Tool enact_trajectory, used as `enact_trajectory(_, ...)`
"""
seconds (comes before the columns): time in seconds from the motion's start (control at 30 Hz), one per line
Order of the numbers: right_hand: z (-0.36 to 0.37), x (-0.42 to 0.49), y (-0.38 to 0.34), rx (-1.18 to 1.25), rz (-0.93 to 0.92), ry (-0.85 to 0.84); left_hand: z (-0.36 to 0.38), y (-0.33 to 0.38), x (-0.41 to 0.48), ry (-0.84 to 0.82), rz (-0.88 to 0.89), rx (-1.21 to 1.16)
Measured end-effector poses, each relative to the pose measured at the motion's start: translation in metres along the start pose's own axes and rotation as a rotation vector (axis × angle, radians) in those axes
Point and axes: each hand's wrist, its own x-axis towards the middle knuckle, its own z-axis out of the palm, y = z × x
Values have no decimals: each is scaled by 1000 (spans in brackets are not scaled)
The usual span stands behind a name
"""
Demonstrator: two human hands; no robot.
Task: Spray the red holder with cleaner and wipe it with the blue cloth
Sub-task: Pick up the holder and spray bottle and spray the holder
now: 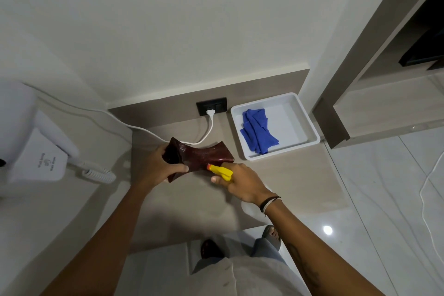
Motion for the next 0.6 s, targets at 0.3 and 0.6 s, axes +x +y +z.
enact_trajectory(0.3,18,10,-13,-171,10,77,0,17,-6,-20,-230,-126)
enact_trajectory(0.6,-27,-3,47,-134,182,182,0,21,-10,-4,-211,-46)
